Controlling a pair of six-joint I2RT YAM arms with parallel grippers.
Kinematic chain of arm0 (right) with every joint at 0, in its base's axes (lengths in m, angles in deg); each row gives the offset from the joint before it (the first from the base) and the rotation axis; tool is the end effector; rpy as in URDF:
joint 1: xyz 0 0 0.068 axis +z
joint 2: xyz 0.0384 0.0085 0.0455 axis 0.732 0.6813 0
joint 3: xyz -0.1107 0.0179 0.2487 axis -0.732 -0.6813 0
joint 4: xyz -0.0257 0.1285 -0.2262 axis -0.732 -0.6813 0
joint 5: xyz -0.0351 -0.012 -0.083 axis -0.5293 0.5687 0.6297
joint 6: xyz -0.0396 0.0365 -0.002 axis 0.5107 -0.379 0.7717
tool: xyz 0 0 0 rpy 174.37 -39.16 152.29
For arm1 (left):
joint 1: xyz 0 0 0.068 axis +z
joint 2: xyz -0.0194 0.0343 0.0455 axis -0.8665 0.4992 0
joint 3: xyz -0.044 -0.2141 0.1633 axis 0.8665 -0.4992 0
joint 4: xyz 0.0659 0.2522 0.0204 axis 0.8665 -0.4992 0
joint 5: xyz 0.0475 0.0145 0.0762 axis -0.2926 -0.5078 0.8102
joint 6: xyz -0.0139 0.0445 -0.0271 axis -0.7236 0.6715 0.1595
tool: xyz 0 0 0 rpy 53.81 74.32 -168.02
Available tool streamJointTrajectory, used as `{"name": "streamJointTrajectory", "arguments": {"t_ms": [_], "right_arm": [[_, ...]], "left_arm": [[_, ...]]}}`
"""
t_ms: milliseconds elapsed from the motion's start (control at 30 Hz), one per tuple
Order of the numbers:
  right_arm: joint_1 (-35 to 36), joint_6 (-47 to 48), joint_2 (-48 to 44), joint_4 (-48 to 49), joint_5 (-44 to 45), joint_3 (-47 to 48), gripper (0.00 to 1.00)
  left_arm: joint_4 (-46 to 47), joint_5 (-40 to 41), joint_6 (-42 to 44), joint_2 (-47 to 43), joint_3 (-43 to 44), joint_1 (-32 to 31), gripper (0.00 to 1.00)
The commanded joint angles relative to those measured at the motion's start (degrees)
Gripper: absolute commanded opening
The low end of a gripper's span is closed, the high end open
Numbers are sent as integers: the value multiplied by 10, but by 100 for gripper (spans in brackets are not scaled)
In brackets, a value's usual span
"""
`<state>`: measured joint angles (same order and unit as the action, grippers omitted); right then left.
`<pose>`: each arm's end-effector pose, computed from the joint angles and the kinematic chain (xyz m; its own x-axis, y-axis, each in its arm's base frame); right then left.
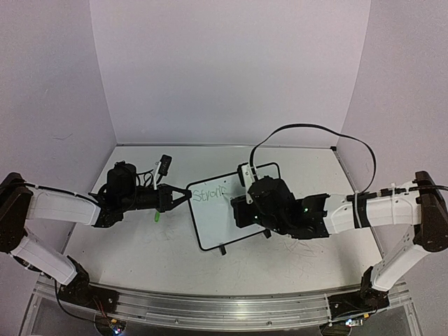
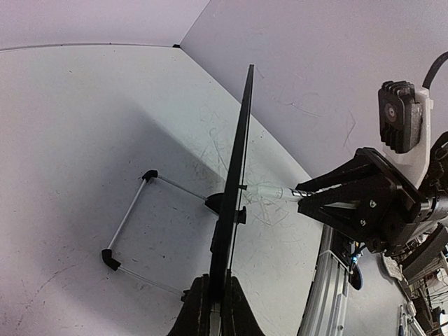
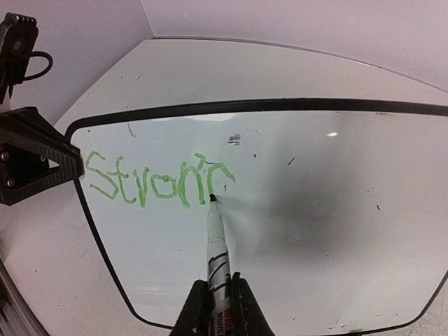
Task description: Write a sentence on the whiteboard
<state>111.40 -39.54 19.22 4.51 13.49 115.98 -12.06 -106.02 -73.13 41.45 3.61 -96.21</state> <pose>0.1631 0.3111 0.2433 -0.4803 -0.0988 -0.8715 -0.5662 0.7938 0.2220 0.2189 -0.1832 0.2098 -0.5705 -0.0367 -0.8205 0.7408 0.4084 -0.5333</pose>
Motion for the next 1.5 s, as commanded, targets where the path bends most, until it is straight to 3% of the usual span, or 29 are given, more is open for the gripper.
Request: {"name": "streamJointTrajectory", "arguments": {"t_ms": [0,833,1467], "right_arm": [[-3,-10,-9,-14,33,0,0],[-12,18,10,-7,55,47,0],[-9,-6,-8,-21,30,12,0]], "left_arm": [[19,-13,0,-12,28,3,0],[18,-20,0,-10,28,3,0],[18,-17,2,-9,29,3,0]]}}
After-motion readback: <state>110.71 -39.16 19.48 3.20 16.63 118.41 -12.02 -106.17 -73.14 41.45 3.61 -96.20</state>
